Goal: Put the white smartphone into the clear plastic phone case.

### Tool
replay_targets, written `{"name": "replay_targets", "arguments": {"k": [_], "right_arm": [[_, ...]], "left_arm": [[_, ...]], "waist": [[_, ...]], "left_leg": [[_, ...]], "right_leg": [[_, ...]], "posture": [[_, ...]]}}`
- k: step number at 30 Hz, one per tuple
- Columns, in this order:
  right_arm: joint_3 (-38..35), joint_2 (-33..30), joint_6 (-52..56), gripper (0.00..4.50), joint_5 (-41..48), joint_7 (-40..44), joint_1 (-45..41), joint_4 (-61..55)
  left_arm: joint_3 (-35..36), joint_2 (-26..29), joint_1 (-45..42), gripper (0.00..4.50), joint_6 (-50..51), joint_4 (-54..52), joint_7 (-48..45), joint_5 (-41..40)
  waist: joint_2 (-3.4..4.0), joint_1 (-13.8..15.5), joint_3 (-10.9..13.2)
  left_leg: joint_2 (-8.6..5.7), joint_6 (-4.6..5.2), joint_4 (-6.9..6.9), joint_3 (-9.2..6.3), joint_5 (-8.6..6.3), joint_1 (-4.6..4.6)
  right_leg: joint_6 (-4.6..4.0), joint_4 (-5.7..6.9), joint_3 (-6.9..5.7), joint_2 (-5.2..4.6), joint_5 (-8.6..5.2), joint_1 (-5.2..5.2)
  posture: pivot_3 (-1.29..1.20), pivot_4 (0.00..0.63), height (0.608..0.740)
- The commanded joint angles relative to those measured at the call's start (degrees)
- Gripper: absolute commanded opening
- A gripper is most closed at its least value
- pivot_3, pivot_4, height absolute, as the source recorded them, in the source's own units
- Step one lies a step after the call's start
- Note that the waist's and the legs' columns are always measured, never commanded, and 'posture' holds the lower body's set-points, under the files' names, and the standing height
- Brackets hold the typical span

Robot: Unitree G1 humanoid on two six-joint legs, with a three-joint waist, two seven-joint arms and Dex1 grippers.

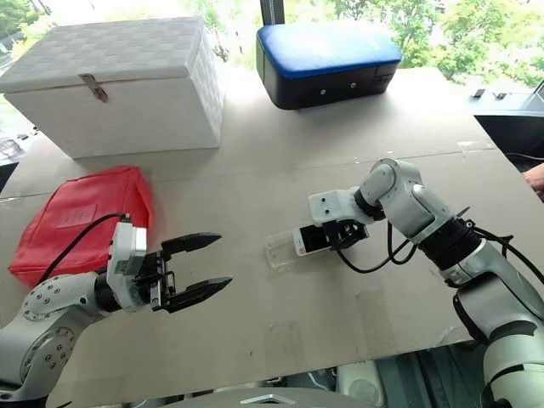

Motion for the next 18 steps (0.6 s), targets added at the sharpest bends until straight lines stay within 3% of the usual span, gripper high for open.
{"name": "replay_targets", "arguments": {"k": [1, 18], "right_arm": [[-1.0, -0.2, -0.1, 4.40, -0.7, 0.4, -0.8, 0.0], [-4.9, -0.6, -2.8, 4.46, 3.3, 0.0, 0.8, -3.0]], "left_arm": [[0.5, -0.2, 0.2, 4.50, -1.5, -0.1, -0.4, 0.2], [-0.4, -0.2, 0.3, 4.50, -2.2, 0.3, -0.7, 1.1]], "waist": [[0.02, -0.1, 0.0], [0.04, -0.1, 0.1]], "left_leg": [[0.00, 0.00, 0.00, 0.00, 0.00, -0.01], [-0.01, -0.01, -0.01, 0.01, 0.00, -0.10]], "right_leg": [[0.00, 0.00, 0.00, 0.00, 0.00, 0.00], [0.03, -0.05, -0.02, -0.02, 0.01, -0.05]], "posture": [[0.00, 0.150, 0.740], [0.00, 0.150, 0.740]]}}
